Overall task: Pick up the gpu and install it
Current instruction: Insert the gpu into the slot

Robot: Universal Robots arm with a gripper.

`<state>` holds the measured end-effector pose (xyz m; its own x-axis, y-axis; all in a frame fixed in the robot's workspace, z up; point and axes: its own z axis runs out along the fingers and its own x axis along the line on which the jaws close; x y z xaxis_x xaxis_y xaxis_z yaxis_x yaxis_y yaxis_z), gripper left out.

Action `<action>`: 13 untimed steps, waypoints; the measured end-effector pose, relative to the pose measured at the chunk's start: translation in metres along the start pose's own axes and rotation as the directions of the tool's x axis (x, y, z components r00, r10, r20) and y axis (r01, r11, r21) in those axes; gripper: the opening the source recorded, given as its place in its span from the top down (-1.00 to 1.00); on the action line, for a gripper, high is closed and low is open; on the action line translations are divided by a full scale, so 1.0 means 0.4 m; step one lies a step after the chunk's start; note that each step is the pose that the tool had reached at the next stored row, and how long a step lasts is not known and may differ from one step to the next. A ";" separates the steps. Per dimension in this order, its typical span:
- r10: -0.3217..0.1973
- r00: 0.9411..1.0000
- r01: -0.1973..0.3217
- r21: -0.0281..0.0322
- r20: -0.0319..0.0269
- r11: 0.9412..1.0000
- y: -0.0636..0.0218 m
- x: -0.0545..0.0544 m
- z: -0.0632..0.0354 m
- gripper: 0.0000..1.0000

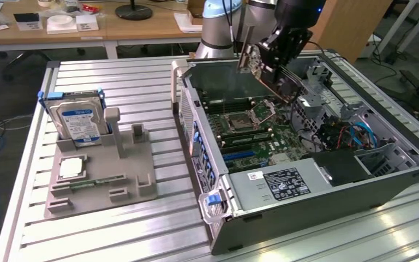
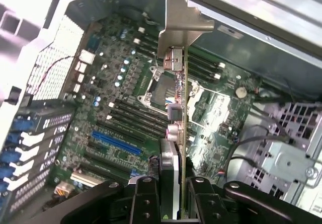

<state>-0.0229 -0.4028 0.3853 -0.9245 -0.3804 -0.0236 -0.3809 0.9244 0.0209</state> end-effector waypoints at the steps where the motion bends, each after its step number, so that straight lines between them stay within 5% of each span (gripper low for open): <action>1: -0.018 1.000 0.018 0.000 0.000 1.000 0.000 0.000 0.000 0.44; 7: -0.127 0.992 0.127 -0.003 -0.003 0.992 0.000 0.000 0.000 0.44; 13: -0.233 0.972 0.233 -0.006 -0.004 0.972 0.000 0.000 0.001 0.44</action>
<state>-0.0229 -0.4028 0.3850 -0.8102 -0.5857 -0.0236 -0.5861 0.8100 0.0209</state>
